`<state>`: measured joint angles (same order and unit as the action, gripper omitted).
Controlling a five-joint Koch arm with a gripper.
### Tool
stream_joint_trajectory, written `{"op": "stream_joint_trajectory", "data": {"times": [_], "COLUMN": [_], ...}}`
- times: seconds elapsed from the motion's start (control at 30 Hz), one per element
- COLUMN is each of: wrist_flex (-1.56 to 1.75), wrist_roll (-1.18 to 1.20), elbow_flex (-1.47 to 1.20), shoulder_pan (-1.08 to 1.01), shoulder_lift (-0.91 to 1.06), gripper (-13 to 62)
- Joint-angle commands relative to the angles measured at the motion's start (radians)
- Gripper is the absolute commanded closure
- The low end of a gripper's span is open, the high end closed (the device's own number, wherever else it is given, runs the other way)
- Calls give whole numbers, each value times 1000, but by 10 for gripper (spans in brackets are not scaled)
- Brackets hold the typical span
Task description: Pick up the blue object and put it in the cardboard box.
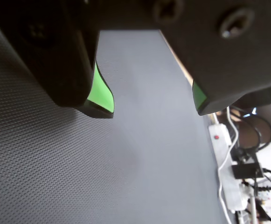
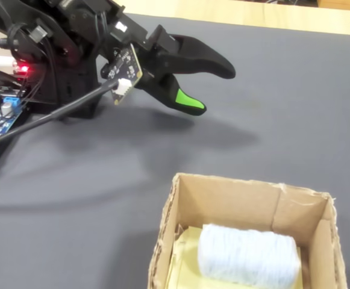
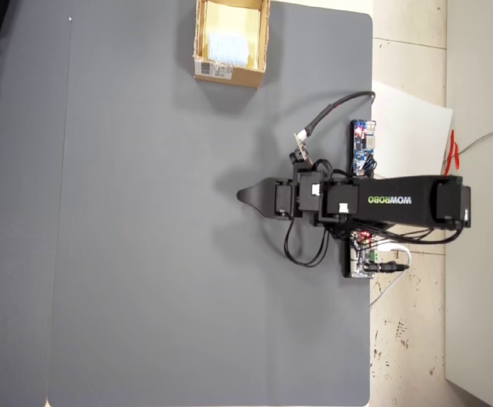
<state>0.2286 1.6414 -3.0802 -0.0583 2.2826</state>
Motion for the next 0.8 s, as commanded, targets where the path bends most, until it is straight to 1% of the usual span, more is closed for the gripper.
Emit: {"op": "stream_joint_trajectory", "data": {"times": [0.0,0.4,0.77], "wrist_flex": [12,-250,-259], "wrist_roll": [37,38,34], "elbow_flex": [-38,-38,-38], "shoulder_pan": [11,2,-15], "shoulder_lift": [84,84,80], "gripper": [156,156,156]}}
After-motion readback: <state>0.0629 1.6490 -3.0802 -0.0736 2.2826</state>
